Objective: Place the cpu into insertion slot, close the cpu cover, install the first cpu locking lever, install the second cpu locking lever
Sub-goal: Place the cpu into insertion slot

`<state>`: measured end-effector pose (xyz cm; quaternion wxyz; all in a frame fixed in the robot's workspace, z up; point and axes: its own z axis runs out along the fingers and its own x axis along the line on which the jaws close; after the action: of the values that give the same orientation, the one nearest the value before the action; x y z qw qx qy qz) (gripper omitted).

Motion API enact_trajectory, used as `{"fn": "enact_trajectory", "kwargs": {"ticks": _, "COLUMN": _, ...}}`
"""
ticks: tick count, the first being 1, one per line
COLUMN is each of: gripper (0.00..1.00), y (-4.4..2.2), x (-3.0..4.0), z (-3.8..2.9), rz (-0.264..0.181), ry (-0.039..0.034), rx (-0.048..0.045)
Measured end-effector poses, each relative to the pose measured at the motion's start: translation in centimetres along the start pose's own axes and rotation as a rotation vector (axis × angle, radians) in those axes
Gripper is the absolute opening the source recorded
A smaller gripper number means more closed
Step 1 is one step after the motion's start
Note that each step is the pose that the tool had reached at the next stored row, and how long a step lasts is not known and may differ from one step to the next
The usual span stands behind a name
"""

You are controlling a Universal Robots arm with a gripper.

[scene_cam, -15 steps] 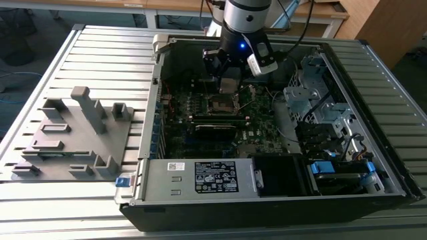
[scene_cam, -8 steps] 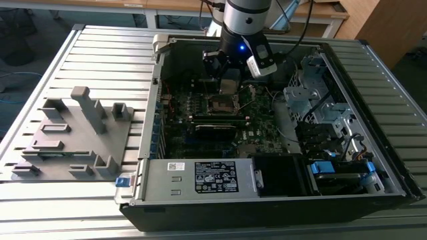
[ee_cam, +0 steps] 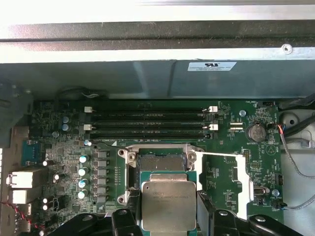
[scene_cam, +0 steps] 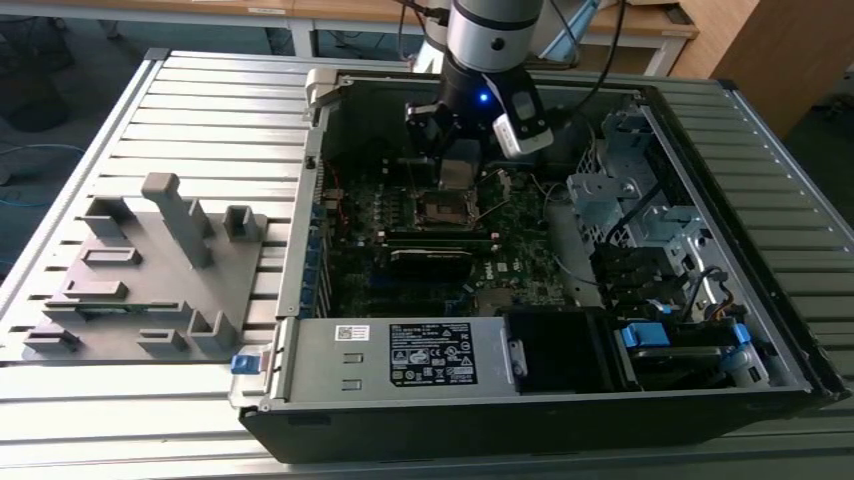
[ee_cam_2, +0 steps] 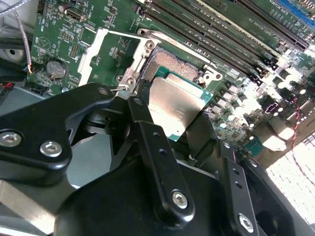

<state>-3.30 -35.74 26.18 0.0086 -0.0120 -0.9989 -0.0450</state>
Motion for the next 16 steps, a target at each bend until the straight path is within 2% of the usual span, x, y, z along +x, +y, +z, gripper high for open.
{"fn": "enact_trajectory", "kwargs": {"ticks": 5, "gripper": 0.54, "y": -0.05, "x": -0.01, "z": 0.61, "rz": 0.000, "ry": -0.0001, "rx": -0.0001}}
{"fn": "enact_trajectory", "kwargs": {"ticks": 16, "gripper": 0.54, "y": -0.06, "x": -0.01, "z": 0.71, "rz": 0.000, "ry": 0.0000, "rx": 0.0000}}
